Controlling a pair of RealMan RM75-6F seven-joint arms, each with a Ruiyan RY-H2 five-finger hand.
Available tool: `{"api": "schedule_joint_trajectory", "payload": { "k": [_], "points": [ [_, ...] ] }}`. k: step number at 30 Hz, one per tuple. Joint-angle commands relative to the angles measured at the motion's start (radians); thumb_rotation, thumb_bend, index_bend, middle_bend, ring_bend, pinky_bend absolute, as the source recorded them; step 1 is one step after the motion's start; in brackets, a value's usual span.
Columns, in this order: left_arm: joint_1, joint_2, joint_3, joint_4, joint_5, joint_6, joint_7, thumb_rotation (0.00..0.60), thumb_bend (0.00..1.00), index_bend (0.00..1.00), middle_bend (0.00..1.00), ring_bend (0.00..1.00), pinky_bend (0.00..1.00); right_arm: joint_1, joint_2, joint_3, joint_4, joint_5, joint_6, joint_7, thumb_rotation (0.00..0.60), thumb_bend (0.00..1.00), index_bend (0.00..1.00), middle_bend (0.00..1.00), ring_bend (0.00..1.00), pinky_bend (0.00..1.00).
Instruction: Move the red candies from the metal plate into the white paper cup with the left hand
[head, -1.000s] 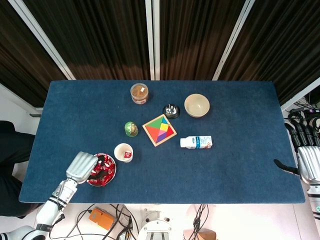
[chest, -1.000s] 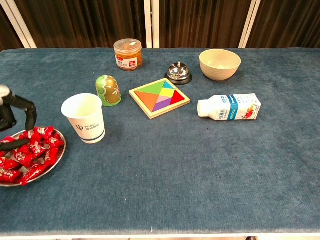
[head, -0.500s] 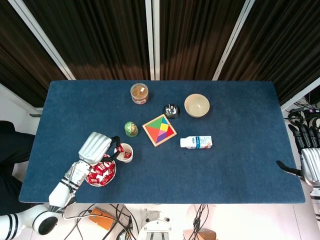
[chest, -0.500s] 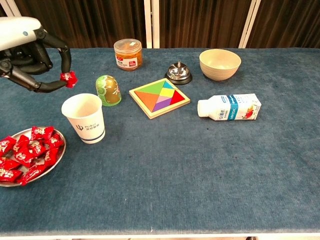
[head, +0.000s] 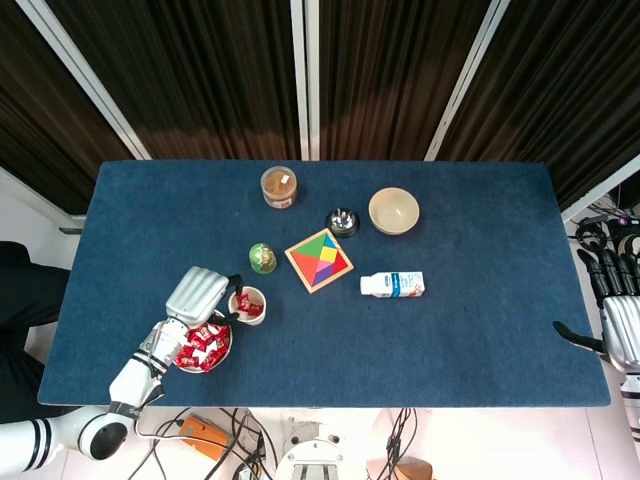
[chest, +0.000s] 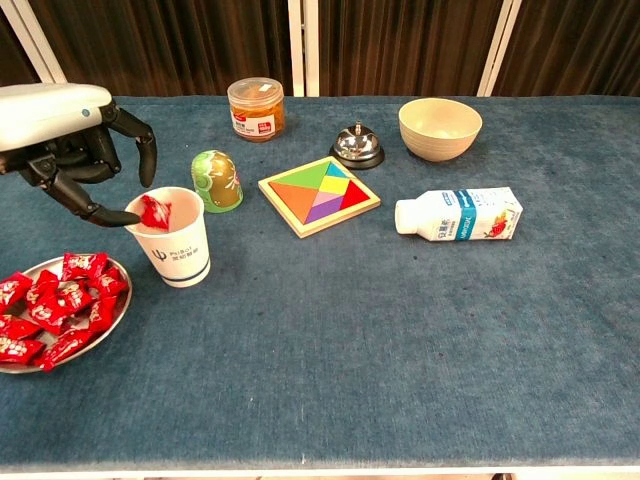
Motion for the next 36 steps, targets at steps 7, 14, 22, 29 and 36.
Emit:
{"api": "schedule_joint_trajectory", "payload": {
  "k": [7,14,22,29,36],
  "points": [
    [0.076,0.055,0.052,-0.022,0.142,0.127,-0.107,0.6,0.11,0.39,0.94,0.96,0.95,0.001,0.005,0.006,-0.013,-0.006,0.008,-0.009,0.6,0.24,0.0,0.03,0.0,0.05],
    [0.156,0.093,0.135,0.022,0.233,0.202,-0.176,0.6,0.23,0.44,0.94,0.96,0.95,0.008,0.008,0.01,-0.018,-0.006,0.002,-0.014,0.6,0.24,0.0,0.03,0.0,0.05],
    [0.174,0.051,0.203,0.097,0.275,0.153,-0.128,0.6,0.24,0.44,0.94,0.96,0.95,0.015,0.005,0.011,-0.023,-0.01,-0.006,-0.021,0.6,0.24,0.0,0.03,0.0,0.05],
    [0.178,0.018,0.227,0.135,0.241,0.09,-0.073,0.6,0.24,0.44,0.94,0.96,0.95,0.011,0.008,0.008,-0.024,-0.006,-0.004,-0.023,0.6,0.24,0.0,0.03,0.0,0.05],
    [0.182,-0.02,0.226,0.193,0.224,0.068,-0.042,0.6,0.25,0.45,0.94,0.96,0.95,0.014,0.004,0.006,-0.028,-0.01,-0.008,-0.025,0.6,0.24,0.0,0.03,0.0,0.05]
  ]
}}
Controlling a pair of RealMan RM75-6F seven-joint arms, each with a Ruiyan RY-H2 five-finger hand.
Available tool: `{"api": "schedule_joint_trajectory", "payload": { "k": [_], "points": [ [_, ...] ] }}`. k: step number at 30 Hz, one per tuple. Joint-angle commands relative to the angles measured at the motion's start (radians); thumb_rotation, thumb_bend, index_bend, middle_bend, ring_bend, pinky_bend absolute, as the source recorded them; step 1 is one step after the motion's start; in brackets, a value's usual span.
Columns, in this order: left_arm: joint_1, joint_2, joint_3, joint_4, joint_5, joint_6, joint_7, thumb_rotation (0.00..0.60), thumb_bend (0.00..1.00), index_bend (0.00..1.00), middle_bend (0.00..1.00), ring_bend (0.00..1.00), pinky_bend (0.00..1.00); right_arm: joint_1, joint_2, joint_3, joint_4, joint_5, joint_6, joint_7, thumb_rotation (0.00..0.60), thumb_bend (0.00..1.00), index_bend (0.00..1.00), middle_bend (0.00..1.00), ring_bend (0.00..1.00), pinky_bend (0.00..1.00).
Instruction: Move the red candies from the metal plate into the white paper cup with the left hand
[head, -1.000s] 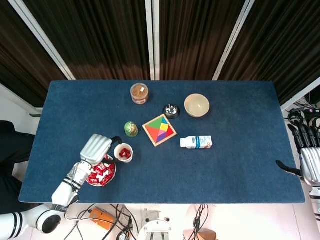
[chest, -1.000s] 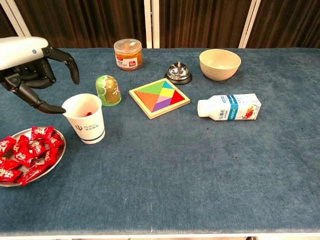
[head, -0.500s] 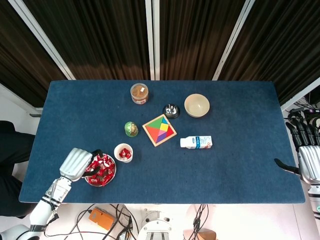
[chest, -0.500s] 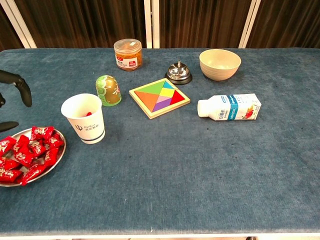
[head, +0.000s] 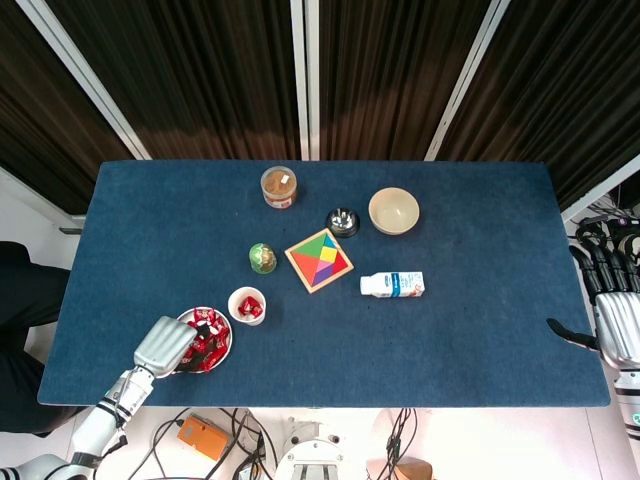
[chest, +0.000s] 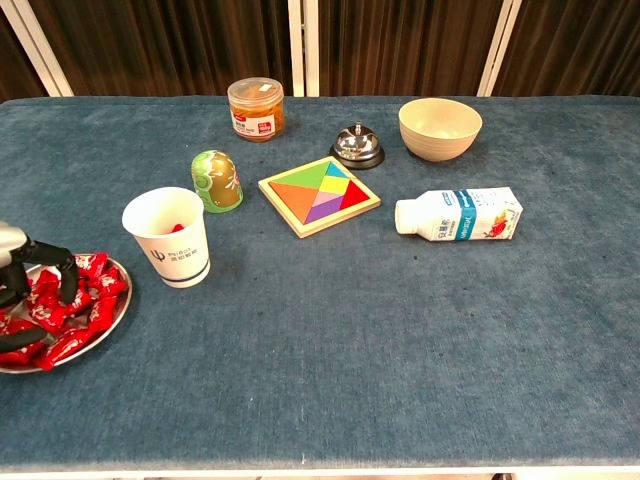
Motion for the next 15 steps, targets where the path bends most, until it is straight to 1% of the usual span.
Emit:
{"api": "schedule_joint_trajectory", "payload": {
  "k": [1,15],
  "points": [
    [0.005,-0.016,-0.005,0.026,-0.01,0.0,0.024,0.6,0.25,0.45,0.94,0.96,0.95,0.001,0.0,-0.001,-0.002,-0.002,-0.002,-0.003,0.6,0.24,0.0,0.03,0.0,0.05],
    [0.015,-0.027,-0.022,0.069,-0.045,-0.01,0.018,0.6,0.25,0.46,0.94,0.96,0.95,-0.005,-0.001,-0.007,-0.008,-0.005,0.004,-0.011,0.6,0.24,0.0,0.03,0.0,0.06]
  ]
}}
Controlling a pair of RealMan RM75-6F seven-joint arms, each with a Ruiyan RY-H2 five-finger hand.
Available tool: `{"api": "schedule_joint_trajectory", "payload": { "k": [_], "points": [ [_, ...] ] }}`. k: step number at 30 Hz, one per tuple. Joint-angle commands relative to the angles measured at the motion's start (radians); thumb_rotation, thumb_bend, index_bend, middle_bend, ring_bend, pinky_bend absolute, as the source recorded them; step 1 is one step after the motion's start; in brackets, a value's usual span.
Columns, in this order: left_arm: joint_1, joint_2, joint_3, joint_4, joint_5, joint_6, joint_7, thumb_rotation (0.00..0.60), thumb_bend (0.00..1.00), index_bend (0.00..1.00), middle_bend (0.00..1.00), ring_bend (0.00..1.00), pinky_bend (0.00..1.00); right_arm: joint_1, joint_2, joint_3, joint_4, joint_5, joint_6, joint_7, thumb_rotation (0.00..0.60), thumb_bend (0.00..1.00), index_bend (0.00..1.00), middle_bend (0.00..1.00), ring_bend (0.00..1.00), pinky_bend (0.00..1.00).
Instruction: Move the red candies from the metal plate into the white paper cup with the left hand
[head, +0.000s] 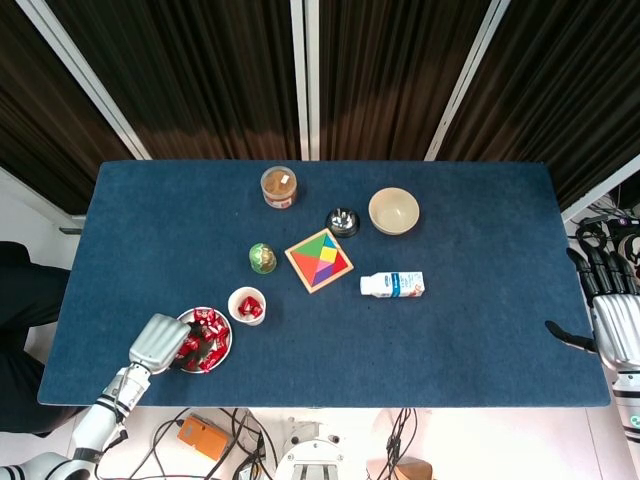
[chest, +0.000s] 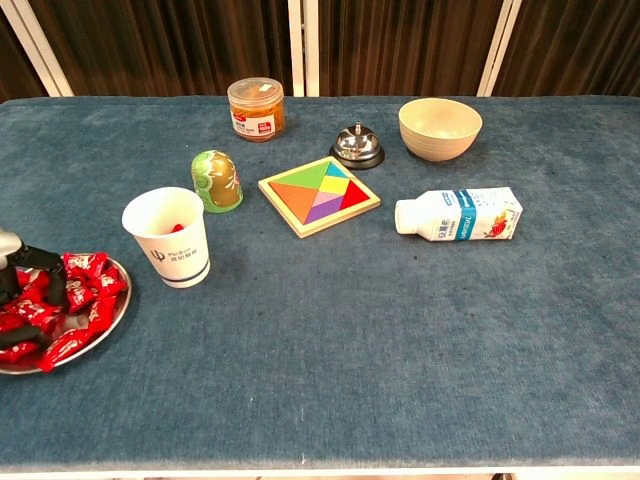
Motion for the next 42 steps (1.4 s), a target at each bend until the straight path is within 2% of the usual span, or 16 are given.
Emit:
{"api": "schedule_joint_trajectory", "payload": {
  "k": [1,8,11,19,27,35,42],
  "points": [
    [0.002,-0.001,-0.004,0.011,-0.004,-0.001,-0.007,0.6,0.25,0.47,0.94,0.96,0.95,0.0,0.0,0.0,-0.001,0.0,0.0,-0.001,0.6,0.24,0.0,0.03,0.0,0.06],
    [-0.002,-0.015,-0.008,0.057,-0.022,-0.032,-0.036,0.6,0.37,0.57,0.94,0.96,0.95,-0.002,0.003,0.0,-0.007,-0.005,0.006,-0.005,0.6,0.24,0.0,0.03,0.0,0.06],
    [0.002,-0.012,-0.008,0.049,-0.015,-0.023,-0.044,0.6,0.37,0.58,0.94,0.96,0.95,-0.003,0.004,0.0,-0.009,-0.004,0.007,-0.007,0.6,0.24,0.0,0.03,0.0,0.06],
    [-0.003,0.069,-0.038,-0.084,0.063,0.056,-0.111,0.6,0.37,0.58,0.94,0.96,0.95,-0.003,0.005,0.001,-0.013,-0.008,0.01,-0.008,0.6,0.24,0.0,0.03,0.0,0.06],
    [-0.071,0.115,-0.128,-0.197,0.104,0.066,-0.133,0.6,0.36,0.58,0.94,0.96,0.95,-0.006,0.006,0.0,-0.009,-0.011,0.015,0.0,0.6,0.24,0.0,0.03,0.0,0.06],
    [-0.174,0.077,-0.212,-0.218,0.014,-0.045,-0.118,0.6,0.36,0.58,0.94,0.96,0.95,-0.014,0.001,-0.003,0.012,-0.002,0.017,0.024,0.6,0.24,0.0,0.03,0.0,0.06],
    [-0.217,0.042,-0.227,-0.208,-0.08,-0.101,-0.063,0.6,0.33,0.58,0.94,0.96,0.95,-0.017,-0.001,-0.002,0.028,0.007,0.017,0.037,0.6,0.24,0.0,0.03,0.0,0.06]
  ]
}}
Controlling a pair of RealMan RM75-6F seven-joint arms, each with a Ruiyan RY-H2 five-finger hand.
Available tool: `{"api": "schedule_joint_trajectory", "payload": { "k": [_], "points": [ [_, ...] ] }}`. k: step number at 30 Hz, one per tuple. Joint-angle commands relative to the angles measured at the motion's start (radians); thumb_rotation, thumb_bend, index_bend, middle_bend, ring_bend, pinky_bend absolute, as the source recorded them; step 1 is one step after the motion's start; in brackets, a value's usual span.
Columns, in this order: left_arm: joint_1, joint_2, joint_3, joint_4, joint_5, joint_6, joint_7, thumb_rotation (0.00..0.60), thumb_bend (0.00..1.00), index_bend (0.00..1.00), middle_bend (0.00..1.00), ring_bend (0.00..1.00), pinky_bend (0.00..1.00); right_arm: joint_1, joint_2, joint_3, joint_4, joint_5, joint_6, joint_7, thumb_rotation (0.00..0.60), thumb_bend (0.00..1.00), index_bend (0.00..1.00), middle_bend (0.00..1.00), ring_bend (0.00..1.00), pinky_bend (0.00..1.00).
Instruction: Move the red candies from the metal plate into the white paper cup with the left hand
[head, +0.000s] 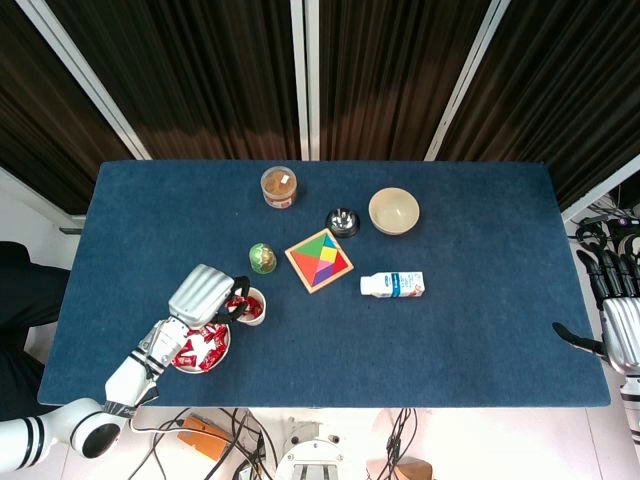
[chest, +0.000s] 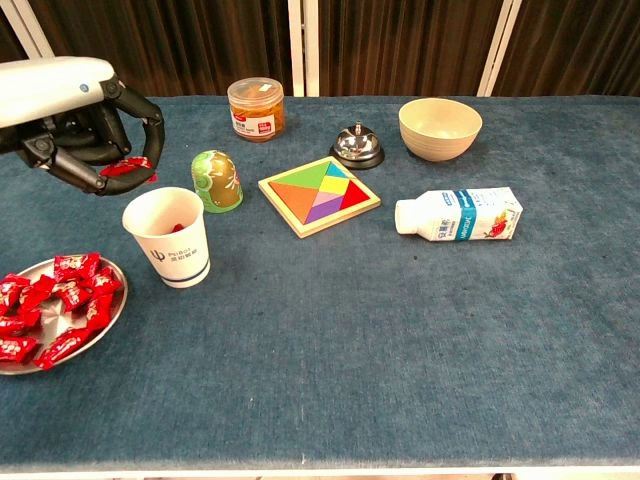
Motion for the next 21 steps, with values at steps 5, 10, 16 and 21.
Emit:
{"api": "schedule_joint_trajectory", "payload": {
  "k": [5,10,16,21],
  "points": [
    [-0.031,-0.039,0.002,0.014,-0.064,-0.03,0.052,0.6,0.3,0.56,0.94,0.96,0.95,0.002,-0.003,0.001,0.007,0.003,-0.007,0.006,0.6,0.24,0.0,0.03,0.0,0.06],
    [-0.037,-0.052,0.006,0.02,-0.086,-0.019,0.09,0.6,0.24,0.5,0.94,0.96,0.95,0.002,-0.004,0.001,0.008,0.004,-0.007,0.006,0.6,0.24,0.0,0.03,0.0,0.06],
    [-0.023,-0.046,0.014,0.004,-0.091,0.033,0.13,0.6,0.19,0.39,0.94,0.96,0.95,0.001,-0.004,0.001,0.008,0.003,-0.006,0.007,0.6,0.24,0.0,0.03,0.0,0.06],
    [0.039,0.01,0.028,-0.041,-0.051,0.137,0.088,0.6,0.19,0.39,0.94,0.95,0.95,0.003,0.0,0.004,0.004,-0.001,-0.005,0.004,0.6,0.24,0.0,0.03,0.0,0.06]
  ]
}}
